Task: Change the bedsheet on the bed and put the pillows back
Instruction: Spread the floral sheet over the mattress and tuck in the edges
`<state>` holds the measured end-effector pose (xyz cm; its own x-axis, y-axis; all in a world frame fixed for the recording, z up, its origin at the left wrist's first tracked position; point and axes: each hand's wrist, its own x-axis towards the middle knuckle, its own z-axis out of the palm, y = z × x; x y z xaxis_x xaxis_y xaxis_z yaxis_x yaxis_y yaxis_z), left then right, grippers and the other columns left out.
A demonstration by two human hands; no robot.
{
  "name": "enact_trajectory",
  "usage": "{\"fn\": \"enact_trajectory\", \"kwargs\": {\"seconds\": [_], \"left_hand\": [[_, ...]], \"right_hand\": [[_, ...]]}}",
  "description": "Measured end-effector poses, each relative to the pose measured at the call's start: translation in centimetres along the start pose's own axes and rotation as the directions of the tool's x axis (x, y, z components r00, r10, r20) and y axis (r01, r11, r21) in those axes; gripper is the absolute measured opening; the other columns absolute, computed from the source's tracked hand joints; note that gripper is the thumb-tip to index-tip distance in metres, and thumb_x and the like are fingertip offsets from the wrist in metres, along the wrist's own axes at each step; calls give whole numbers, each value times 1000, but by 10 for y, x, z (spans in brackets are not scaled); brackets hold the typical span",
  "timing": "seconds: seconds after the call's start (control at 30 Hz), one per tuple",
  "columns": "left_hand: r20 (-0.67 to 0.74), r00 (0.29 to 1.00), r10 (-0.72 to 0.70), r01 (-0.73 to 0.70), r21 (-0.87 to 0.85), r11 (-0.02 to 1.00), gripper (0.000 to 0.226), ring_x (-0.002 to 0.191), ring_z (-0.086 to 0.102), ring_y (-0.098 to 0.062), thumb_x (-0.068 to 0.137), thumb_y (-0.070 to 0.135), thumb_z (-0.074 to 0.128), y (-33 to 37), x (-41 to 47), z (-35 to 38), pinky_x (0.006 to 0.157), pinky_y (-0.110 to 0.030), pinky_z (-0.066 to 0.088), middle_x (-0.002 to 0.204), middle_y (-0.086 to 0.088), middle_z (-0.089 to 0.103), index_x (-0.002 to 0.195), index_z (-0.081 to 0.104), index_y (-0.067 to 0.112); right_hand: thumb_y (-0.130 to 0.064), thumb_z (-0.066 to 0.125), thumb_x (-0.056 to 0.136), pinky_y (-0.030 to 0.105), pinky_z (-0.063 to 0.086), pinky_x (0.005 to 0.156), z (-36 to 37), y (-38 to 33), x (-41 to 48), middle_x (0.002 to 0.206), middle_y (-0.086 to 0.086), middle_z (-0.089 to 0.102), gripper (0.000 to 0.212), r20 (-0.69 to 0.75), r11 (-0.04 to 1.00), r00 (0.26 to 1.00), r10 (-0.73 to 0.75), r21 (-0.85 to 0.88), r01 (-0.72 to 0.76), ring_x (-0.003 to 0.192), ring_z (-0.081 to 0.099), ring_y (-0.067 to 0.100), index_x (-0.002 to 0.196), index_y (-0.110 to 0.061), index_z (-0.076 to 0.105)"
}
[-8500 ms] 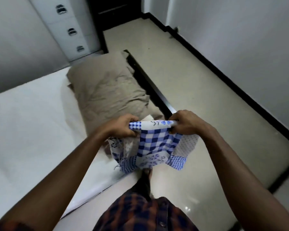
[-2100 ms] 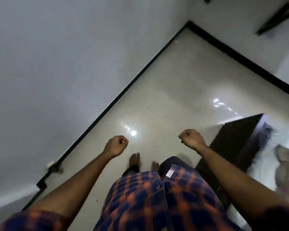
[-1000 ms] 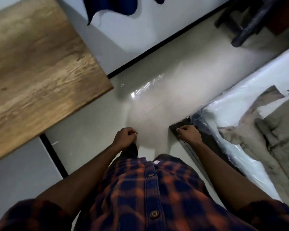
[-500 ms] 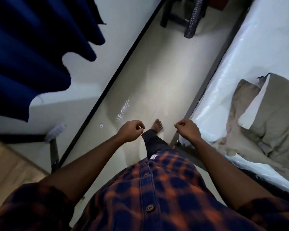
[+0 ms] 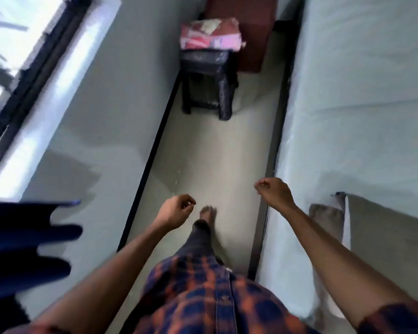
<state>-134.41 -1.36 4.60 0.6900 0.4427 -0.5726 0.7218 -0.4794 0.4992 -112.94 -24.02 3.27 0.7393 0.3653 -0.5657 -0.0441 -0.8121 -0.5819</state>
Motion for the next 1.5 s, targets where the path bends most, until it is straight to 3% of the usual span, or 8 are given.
{"fn": "enact_trajectory", "kwargs": {"seconds": [0.17, 0.63, 0.93, 1.07, 1.2, 1.3, 1.4, 1.5], "left_hand": [[-133, 985, 108, -112, -17, 994, 18, 85, 66, -20, 84, 22, 61, 65, 144, -59, 76, -27, 49, 95, 1, 72, 95, 75, 19], [-136, 985, 104, -106, -8, 994, 15, 90, 67, -19, 91, 15, 64, 255, 465, -223, 73, -23, 44, 98, -1, 73, 102, 75, 14], [-126, 987, -101, 87, -107, 990, 12, 92, 70, -18, 90, 16, 68, 269, 584, -261, 78, -24, 51, 100, 1, 75, 100, 75, 17], [-102, 983, -154, 140, -133, 981, 22, 91, 71, -24, 87, 15, 69, 254, 637, -278, 82, -35, 56, 96, -2, 74, 82, 66, 36], [-73, 982, -173, 165, -100, 981, 20, 100, 69, -32, 89, 15, 71, 235, 705, -311, 81, -39, 54, 107, -13, 71, 108, 69, 13], [-45, 984, -172, 169, -64, 984, 43, 97, 66, -35, 87, 8, 73, 215, 771, -342, 73, -36, 52, 112, -15, 66, 127, 57, 4], [-13, 973, -231, 227, -142, 963, 57, 101, 65, -27, 83, 28, 78, 191, 841, -370, 80, -38, 58, 118, -3, 63, 131, 52, 13], [12, 946, -323, 315, -262, 912, 77, 113, 63, -30, 74, 30, 86, 162, 903, -380, 96, -48, 54, 128, -7, 62, 136, 44, 15]], "right_hand": [[-35, 65, 90, 26, 48, 75, -69, -55, 108, 85, -10, 73, 14, -69, 999, 997, -41, 11, 42, 87, 67, 15, 89, -25, 74], [-29, 65, 91, 26, 50, 79, -235, -195, 401, 85, -13, 72, 9, -26, 998, 998, -63, 27, 63, 86, 68, 8, 85, -30, 71], [-29, 65, 88, 26, 49, 76, -239, -269, 572, 87, -6, 75, 23, 225, 997, 974, -27, -70, 44, 87, 69, 17, 66, -38, 62], [-28, 63, 86, 28, 51, 81, -223, -305, 612, 92, -3, 76, 21, 300, 997, 953, 54, -77, -32, 90, 69, 18, 69, -39, 63], [-39, 66, 76, 31, 53, 84, -185, -325, 660, 99, 1, 76, 9, 334, 978, 927, 170, 60, -200, 90, 69, 21, 82, -35, 62], [-49, 65, 61, 40, 55, 76, -140, -321, 702, 93, 7, 74, 37, 327, 866, 886, 329, 271, -421, 77, 62, 22, 89, -26, 61], [-27, 69, 87, 27, 38, 56, -125, -356, 722, 77, 4, 60, 20, 349, 681, 826, 442, 469, -563, 64, 52, 15, 100, -17, 59], [-34, 68, 93, 26, 44, 65, -99, -364, 759, 84, 1, 58, 21, 435, 408, 724, 536, 617, -673, 69, 51, 12, 104, -18, 59]]}}
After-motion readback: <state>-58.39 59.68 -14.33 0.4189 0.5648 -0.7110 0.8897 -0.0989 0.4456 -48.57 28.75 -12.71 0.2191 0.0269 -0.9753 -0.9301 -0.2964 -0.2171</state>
